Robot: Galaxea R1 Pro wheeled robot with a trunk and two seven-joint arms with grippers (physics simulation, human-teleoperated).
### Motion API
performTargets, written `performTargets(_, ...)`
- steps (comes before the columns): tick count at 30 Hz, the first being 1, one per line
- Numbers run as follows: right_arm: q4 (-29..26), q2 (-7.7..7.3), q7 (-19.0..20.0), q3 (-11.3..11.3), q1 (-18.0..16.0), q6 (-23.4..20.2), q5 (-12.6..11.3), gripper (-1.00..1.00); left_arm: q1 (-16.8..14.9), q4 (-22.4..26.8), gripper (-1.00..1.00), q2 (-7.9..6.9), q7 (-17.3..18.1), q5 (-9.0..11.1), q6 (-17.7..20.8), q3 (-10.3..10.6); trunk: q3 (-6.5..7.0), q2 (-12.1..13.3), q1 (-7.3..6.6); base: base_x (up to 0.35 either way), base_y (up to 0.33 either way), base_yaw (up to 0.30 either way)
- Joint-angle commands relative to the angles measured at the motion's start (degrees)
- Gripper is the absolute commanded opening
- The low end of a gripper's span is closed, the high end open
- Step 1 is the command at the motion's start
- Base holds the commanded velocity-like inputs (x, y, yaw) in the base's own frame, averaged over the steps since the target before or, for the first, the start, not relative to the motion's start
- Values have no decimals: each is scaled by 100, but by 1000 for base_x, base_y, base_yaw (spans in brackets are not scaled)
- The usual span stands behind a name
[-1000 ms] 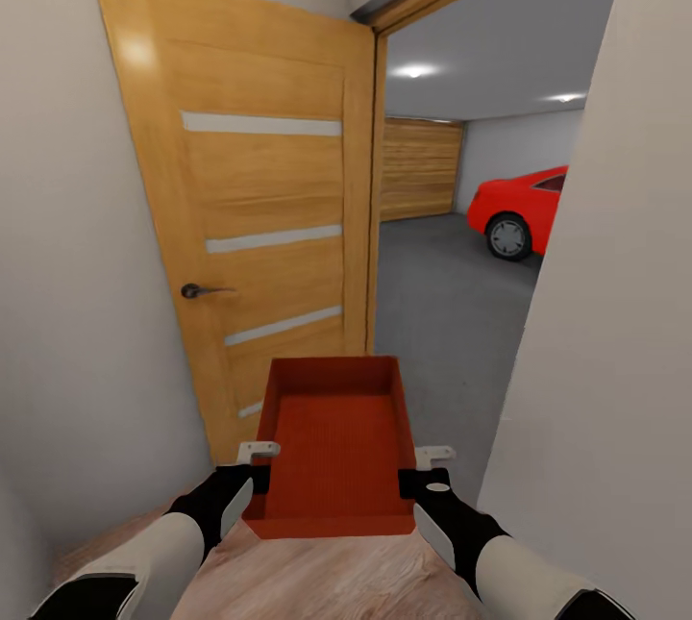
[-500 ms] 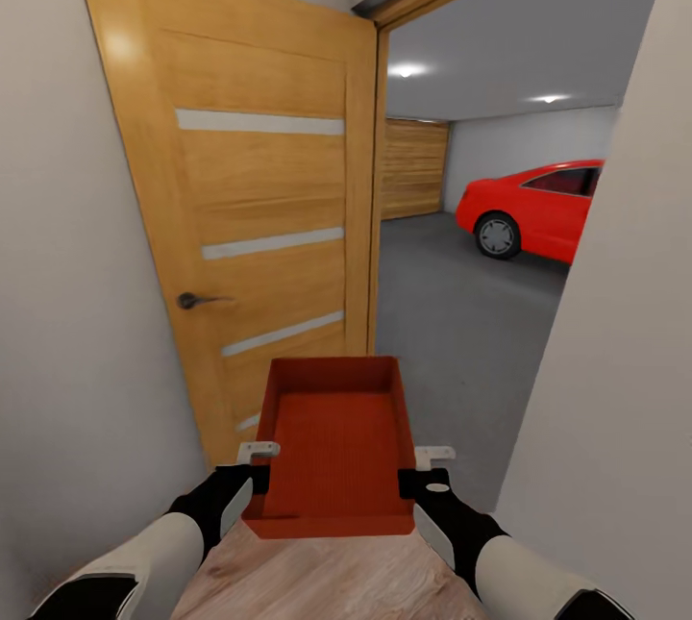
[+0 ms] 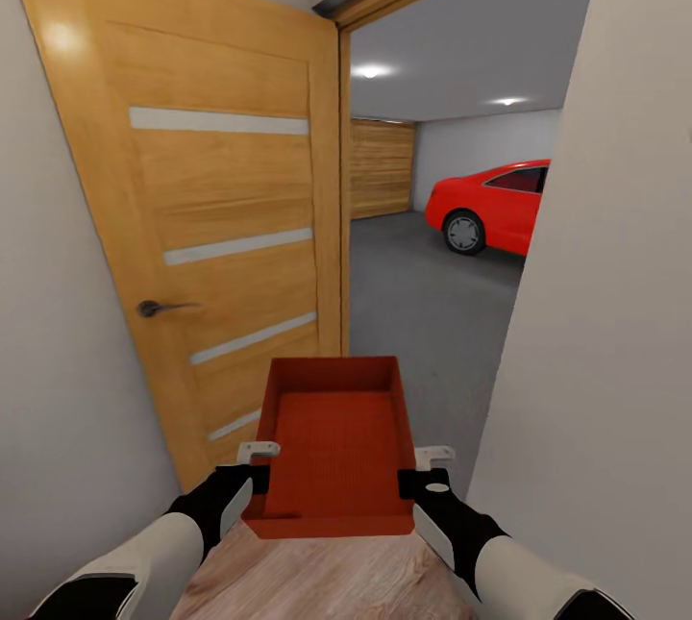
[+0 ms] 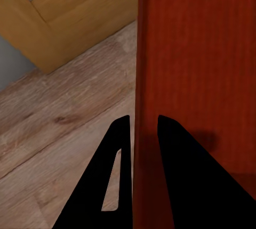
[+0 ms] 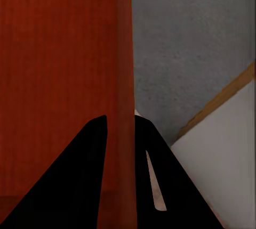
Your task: Move the two storage containers from the living room to the garage. In the garage, place one container on the floor and stack the other container on top of it (either order is fine).
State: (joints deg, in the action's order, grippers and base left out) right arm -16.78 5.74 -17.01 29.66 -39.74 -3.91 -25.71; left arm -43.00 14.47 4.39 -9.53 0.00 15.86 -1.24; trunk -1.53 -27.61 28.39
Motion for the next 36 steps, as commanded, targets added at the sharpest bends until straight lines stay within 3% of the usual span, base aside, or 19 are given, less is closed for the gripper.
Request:
performTargets(1, -247, -5, -22, -92, -11, 13, 31, -100, 2, 3, -100, -69, -31, -18, 40, -52, -13, -12, 3, 60, 90, -60)
performTargets(17, -247, -19, -15, -92, -10, 21, 31, -100, 2, 3, -100, -69, -22, -18, 50, -52, -13, -12, 3, 164, 259, -8)
performTargets(36, -247, -2, -22, -92, -10, 19, 31, -100, 2, 3, -100, -69, -30, -18, 40, -44, -13, -12, 3, 22, 27, -234)
